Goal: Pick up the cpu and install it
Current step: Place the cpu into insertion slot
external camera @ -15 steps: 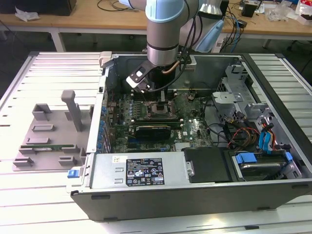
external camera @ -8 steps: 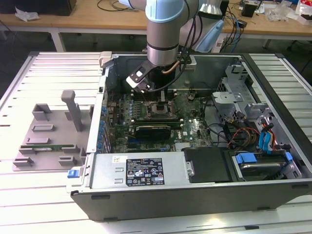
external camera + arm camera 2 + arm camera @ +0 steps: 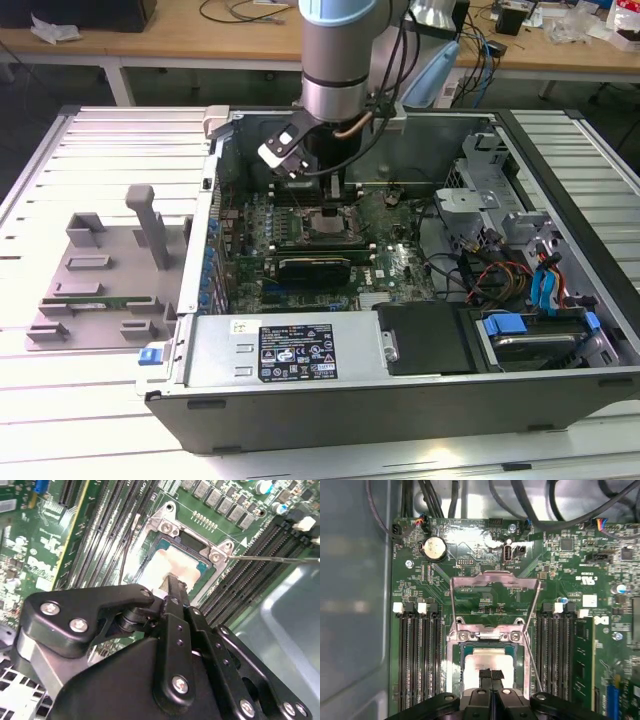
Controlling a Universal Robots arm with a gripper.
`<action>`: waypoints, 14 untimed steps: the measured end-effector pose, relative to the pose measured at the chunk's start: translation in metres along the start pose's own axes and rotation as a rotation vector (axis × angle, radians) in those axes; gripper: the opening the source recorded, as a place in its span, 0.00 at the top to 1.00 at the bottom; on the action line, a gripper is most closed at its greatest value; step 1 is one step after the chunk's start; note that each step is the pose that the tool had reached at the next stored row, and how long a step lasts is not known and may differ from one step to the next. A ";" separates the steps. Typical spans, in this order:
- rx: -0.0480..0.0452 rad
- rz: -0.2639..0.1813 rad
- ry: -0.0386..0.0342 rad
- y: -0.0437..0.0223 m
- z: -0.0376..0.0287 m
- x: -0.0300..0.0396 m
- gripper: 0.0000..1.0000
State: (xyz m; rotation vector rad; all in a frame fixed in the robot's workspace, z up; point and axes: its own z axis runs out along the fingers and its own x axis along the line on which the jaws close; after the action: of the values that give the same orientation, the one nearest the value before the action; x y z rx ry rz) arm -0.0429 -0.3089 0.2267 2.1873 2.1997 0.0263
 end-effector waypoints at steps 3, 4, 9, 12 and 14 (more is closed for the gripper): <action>0.0000 0.000 -0.0001 0.0005 -0.0134 -0.0002 0.89; 0.0000 0.000 -0.0001 0.0007 -0.0165 -0.0003 0.89; -0.0002 0.000 0.0002 0.0009 -0.0226 -0.0003 0.89; -0.0001 0.000 0.0001 0.0009 -0.0231 -0.0003 0.89; -0.0001 0.000 0.0000 0.0009 -0.0235 -0.0004 0.89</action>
State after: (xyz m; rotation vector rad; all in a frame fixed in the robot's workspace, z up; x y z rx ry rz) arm -0.0429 -0.3089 0.2502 2.1873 2.1997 0.0264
